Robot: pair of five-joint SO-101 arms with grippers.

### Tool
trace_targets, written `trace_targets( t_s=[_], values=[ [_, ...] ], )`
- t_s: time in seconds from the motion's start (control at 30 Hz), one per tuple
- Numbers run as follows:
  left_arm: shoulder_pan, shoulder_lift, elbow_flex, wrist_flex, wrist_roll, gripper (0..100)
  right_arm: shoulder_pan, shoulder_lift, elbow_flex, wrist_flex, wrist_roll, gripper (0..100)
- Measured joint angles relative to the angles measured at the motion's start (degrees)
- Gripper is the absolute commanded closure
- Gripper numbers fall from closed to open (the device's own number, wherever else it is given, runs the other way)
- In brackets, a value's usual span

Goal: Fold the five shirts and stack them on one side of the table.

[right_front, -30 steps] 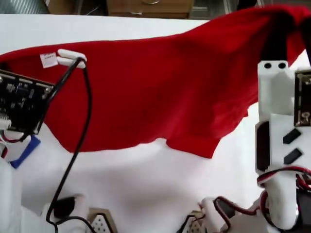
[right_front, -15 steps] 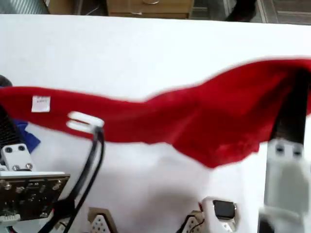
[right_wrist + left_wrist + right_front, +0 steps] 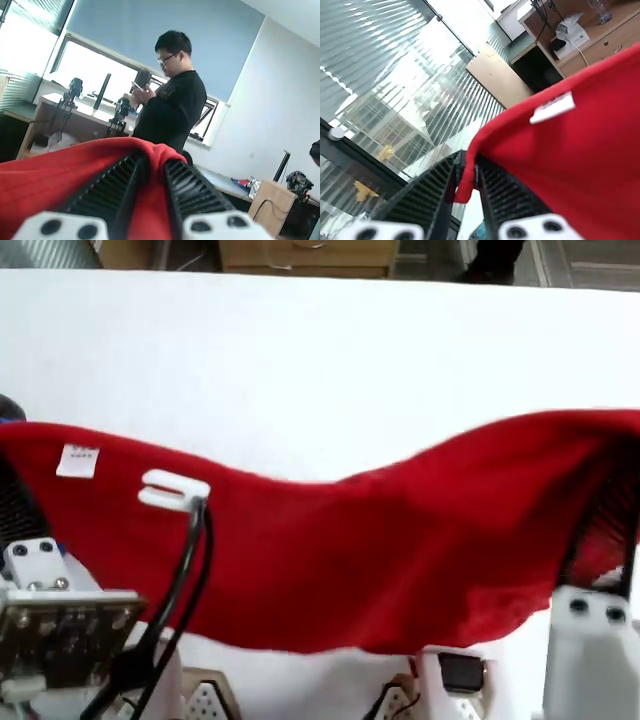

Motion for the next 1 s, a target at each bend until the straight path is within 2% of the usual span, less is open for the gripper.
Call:
trace_targets(
  t_s=[0.27,0.4,0.63,0.87,1.0],
  values=[
    [0.1,6.9,11.1,-0.9,0.0,98,-1.8,8.1,12.2,0.0,0.0,97.7],
    [0.1,10.7,16.8,-5.6,0.0,98,-4.7,10.8,20.7,-3.4,0.0,97.7],
    [0.3,19.3,25.4,-17.4,0.0,98,-6.7,16.9,35.5,-15.8,0.0,97.7],
    [3.4,32.9,25.9,-26.5,-0.1,98,-6.7,29.6,37.2,-27.5,0.2,97.7],
    [4.9,41.3,21.5,-27.7,-0.1,98,-6.7,38.0,32.4,-30.7,0.2,97.7]
  ],
)
